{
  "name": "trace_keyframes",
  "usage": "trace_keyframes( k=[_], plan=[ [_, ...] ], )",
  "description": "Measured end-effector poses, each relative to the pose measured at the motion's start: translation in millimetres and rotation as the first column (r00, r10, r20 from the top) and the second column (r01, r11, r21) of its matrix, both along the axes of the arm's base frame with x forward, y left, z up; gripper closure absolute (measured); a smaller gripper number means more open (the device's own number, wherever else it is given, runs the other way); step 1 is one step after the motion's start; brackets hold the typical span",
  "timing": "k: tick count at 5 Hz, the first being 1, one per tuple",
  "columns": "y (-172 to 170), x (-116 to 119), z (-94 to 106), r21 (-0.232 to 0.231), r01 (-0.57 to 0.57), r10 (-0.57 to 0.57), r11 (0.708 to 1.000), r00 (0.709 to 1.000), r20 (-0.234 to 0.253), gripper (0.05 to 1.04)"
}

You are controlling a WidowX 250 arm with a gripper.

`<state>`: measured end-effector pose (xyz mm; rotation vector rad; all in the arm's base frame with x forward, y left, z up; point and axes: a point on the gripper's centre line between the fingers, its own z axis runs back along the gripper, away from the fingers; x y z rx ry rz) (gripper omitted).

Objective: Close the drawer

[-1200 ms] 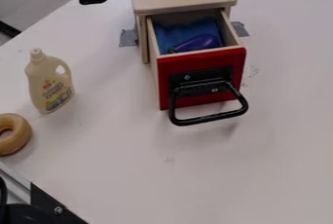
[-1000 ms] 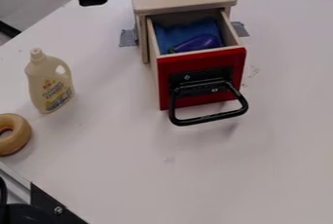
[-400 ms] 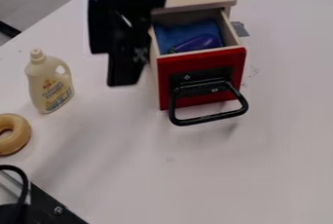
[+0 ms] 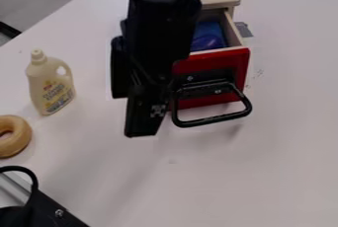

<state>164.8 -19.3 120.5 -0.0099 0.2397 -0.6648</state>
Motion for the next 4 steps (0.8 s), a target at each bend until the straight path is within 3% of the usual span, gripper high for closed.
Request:
trace_keyframes(
  k=[2,4],
  plan=[
    [-1.9,2.7,-32.1,0.003,0.041,-0.041,0.999,0.999,-0.036,0.083],
    [-12.7,14.9,-57.7,0.045,0.068,-0.065,0.997,0.996,-0.059,0.083]
  ],
)
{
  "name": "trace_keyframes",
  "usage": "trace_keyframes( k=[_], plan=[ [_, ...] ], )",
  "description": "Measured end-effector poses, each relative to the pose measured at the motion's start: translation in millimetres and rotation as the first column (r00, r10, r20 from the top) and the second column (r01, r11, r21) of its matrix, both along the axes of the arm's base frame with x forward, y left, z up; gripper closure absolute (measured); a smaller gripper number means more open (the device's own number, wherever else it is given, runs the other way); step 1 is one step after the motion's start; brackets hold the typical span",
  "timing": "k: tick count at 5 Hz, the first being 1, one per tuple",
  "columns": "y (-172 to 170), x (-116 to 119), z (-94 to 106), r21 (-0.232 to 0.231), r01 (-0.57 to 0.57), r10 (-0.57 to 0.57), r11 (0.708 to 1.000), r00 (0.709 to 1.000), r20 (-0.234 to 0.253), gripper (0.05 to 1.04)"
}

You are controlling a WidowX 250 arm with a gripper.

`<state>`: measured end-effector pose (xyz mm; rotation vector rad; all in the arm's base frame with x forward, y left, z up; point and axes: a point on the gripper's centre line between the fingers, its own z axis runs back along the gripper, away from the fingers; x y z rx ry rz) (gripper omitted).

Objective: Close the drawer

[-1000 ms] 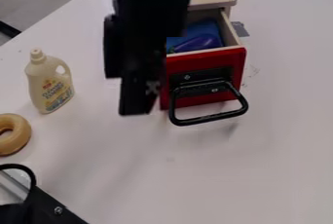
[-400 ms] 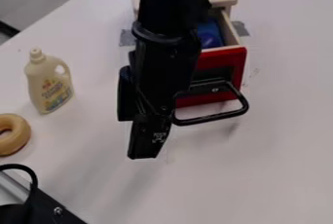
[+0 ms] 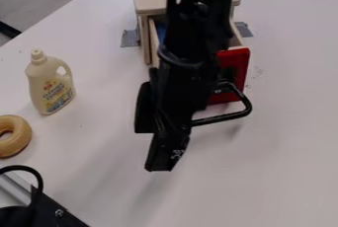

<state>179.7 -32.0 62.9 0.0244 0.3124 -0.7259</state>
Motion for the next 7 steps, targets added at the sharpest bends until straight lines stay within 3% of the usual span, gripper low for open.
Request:
trace_keyframes(
  k=[2,4,7],
  plan=[
    [-10.5,33.2,-18.6,0.029,-0.014,0.014,0.999,1.000,0.008,0.083],
    [-2.2,78.4,-20.7,0.043,-0.062,0.061,0.997,0.998,0.030,0.086],
    [30.1,126.0,-16.4,0.053,-0.145,0.141,0.988,0.987,0.075,0.085]
  ],
)
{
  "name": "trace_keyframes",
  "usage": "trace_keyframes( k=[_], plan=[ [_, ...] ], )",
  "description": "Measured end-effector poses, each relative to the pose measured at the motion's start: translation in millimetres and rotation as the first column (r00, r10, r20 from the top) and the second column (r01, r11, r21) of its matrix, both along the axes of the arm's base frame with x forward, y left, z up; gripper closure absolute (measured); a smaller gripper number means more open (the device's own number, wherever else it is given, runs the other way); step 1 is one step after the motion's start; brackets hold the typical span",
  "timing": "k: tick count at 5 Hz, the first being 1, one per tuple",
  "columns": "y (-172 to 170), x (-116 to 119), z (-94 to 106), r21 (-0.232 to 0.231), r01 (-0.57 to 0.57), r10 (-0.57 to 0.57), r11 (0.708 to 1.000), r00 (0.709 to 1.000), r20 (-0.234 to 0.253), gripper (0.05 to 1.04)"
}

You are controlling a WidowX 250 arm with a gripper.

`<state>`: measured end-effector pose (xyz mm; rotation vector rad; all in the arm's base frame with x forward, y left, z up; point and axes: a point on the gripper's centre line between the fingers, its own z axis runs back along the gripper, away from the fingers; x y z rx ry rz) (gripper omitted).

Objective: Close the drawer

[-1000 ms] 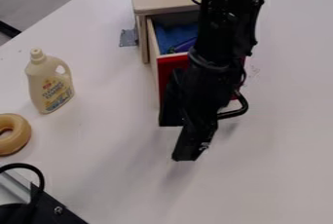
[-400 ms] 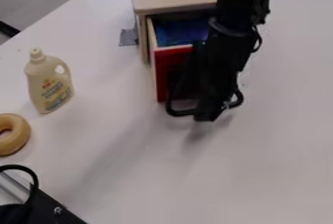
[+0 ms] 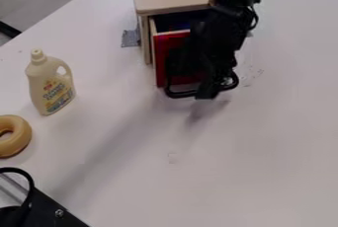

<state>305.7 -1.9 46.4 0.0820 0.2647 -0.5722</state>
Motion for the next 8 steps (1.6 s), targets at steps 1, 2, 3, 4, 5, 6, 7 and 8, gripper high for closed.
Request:
trace_keyframes(
  k=[1,2,3,4,5,6,7,8],
  plan=[
    [7.0,6.2,0.3,0.013,-0.009,0.009,1.000,1.000,-0.007,0.085],
    [11.2,13.7,1.9,0.030,-0.003,0.003,1.000,1.000,0.013,0.085],
    [14.1,17.3,1.9,0.045,0.004,-0.004,0.999,1.000,0.018,0.085],
    [18.7,20.3,2.4,0.077,0.011,-0.014,0.997,0.999,0.036,0.085],
    [23.9,17.3,-1.2,0.161,0.039,-0.046,0.986,0.998,0.040,0.085],
    [22.6,16.6,-3.6,0.247,0.080,-0.095,0.966,0.994,0.051,0.085],
    [21.9,19.1,-0.5,0.271,0.100,-0.122,0.957,0.991,0.064,0.085],
    [23.9,19.4,2.3,0.294,0.105,-0.131,0.950,0.989,0.070,0.085]
  ],
)
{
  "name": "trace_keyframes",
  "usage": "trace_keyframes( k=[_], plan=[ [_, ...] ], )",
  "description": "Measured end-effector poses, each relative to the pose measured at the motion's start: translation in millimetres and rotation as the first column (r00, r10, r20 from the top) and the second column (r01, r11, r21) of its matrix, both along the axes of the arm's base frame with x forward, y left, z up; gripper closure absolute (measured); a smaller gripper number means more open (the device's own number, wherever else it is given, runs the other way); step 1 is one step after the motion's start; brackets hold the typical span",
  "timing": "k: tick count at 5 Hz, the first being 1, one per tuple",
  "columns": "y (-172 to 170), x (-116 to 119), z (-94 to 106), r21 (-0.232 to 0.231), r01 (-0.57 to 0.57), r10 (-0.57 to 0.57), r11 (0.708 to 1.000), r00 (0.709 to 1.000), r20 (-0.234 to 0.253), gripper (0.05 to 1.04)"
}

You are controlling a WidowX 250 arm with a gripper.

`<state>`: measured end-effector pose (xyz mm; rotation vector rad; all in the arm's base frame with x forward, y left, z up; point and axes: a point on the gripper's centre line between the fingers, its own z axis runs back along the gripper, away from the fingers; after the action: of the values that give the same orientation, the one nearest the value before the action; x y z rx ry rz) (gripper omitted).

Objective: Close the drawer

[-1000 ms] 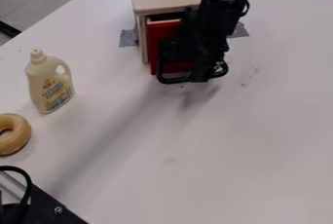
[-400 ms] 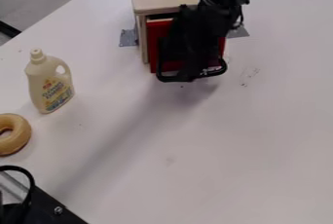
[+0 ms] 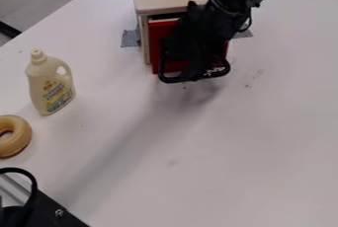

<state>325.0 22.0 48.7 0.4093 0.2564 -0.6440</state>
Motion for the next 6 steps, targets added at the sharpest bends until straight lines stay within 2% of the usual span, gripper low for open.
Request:
trace_keyframes(
  k=[2,6],
  plan=[
    [9.3,6.1,3.4,0.020,-0.005,0.004,1.000,1.000,0.025,0.085],
    [19.3,12.4,1.0,0.049,0.000,-0.001,0.999,1.000,0.027,0.085]
  ],
)
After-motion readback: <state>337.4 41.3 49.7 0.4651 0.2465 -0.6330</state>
